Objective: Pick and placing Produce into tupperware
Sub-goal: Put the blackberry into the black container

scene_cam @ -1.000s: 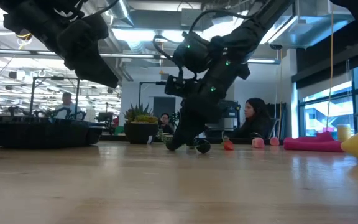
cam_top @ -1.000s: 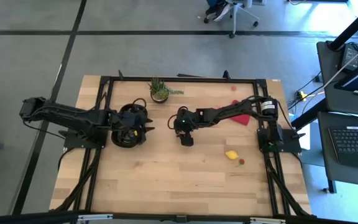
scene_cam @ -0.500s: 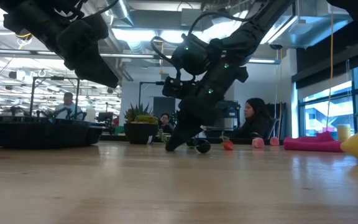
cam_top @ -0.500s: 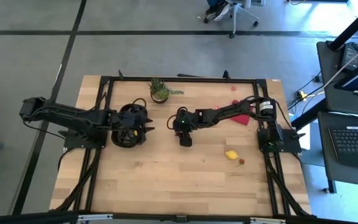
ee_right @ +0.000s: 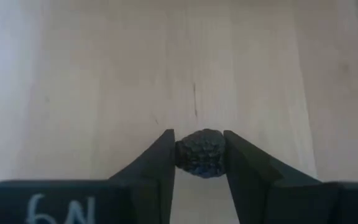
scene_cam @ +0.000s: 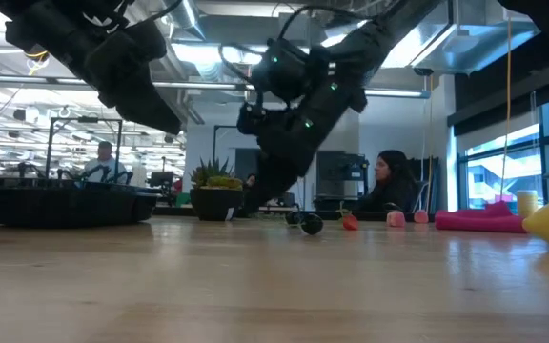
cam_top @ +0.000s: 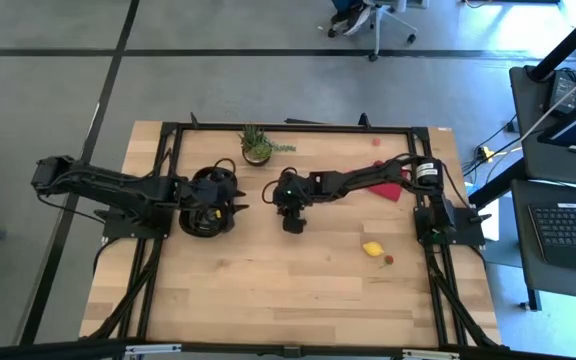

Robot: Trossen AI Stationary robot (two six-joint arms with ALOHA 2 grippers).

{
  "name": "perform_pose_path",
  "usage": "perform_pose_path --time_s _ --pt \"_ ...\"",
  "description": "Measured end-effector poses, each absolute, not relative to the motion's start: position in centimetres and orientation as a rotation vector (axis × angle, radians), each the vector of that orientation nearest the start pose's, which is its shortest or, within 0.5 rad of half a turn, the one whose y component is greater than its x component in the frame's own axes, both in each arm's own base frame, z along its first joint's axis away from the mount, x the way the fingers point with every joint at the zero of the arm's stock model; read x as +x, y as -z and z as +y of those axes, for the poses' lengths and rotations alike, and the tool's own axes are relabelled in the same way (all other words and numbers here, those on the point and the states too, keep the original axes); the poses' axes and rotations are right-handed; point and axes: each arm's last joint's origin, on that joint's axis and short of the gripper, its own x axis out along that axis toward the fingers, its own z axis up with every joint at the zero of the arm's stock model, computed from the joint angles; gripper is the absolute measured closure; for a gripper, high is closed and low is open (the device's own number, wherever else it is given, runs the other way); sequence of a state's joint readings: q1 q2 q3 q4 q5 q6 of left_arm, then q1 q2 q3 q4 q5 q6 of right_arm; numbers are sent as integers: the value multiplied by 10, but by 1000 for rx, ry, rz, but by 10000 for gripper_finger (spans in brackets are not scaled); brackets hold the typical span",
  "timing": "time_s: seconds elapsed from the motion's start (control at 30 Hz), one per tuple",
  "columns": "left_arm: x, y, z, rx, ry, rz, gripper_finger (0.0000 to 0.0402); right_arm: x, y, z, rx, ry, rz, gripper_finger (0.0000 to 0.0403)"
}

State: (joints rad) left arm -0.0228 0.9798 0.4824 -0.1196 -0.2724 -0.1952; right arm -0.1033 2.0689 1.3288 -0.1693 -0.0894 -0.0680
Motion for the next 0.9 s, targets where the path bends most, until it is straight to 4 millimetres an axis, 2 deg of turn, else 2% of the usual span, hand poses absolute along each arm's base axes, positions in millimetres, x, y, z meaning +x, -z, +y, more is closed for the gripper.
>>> perform_pose_path --time_s 0.2,0.47,0.7,0.9 --pt "195 -204 -5 252 -213 622 249 443 -169 -39 106 -141 787 287" --pt "195 -201 -19 558 -108 651 264 457 -198 -36 142 -275 684 287" --pt "208 -190 -37 923 -73 668 288 462 -207 -35 191 -300 613 278" --pt "213 -186 -43 1006 -128 679 312 461 -206 -34 212 -295 631 287"
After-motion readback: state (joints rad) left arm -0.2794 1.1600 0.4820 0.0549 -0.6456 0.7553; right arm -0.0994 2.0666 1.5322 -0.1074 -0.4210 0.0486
